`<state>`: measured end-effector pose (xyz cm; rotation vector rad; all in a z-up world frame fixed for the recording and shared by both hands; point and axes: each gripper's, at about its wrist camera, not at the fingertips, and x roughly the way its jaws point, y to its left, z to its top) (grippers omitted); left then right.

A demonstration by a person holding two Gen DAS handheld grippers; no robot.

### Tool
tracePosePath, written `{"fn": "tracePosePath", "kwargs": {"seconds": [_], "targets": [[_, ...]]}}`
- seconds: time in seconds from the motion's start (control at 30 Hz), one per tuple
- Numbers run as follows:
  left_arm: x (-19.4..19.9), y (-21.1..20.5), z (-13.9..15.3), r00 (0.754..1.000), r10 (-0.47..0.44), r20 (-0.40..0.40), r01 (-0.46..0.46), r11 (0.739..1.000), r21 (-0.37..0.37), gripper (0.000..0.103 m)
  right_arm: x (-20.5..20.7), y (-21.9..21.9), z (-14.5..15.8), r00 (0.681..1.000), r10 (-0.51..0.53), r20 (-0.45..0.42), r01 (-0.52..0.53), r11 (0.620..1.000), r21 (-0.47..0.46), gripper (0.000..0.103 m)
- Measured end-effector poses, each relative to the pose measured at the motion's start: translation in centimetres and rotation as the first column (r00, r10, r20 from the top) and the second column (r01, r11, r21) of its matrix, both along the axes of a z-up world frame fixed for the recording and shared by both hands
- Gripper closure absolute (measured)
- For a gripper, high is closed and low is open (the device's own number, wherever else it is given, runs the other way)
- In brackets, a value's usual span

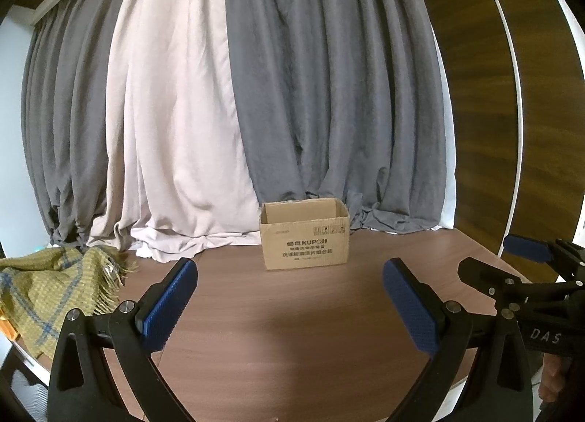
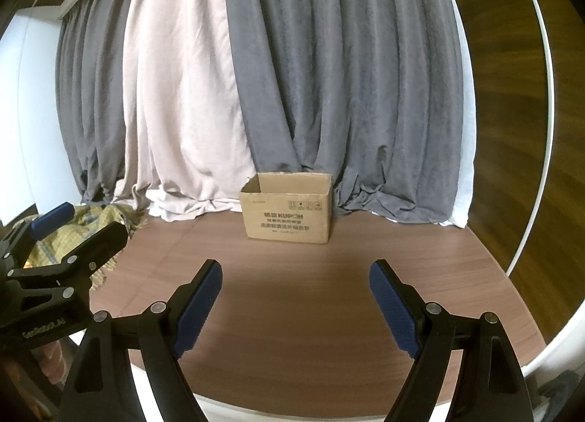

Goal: Organize snacks

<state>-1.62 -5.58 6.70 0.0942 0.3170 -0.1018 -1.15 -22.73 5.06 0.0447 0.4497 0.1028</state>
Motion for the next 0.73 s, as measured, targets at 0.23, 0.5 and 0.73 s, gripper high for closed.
{"fn": "tracePosePath", "kwargs": {"seconds": [0.23,0.5,0.73], "targets": [[-0.5,0.4,-0.1,1.0,0.013,0.003,-0.013,1.0,0.001,0.0,-0.2,0.0,-0.1,1.0,0.005,-0.002,-0.005,1.0,-0.001,0.02],[-0.5,1.1,-0.2,0.999,0.032,0.001,-0.032,0.999,0.0,0.0,-0.3,0.5,-0.2,1.0,0.018,-0.01,-0.018,1.0,-0.008,0.02],[-0.5,1.5,-0.3,0.999,0.039,0.006,-0.039,0.999,-0.001,0.0,0.0,1.1,-0.2,1.0,0.026,-0.011,-0.027,1.0,-0.01,0.02]]}}
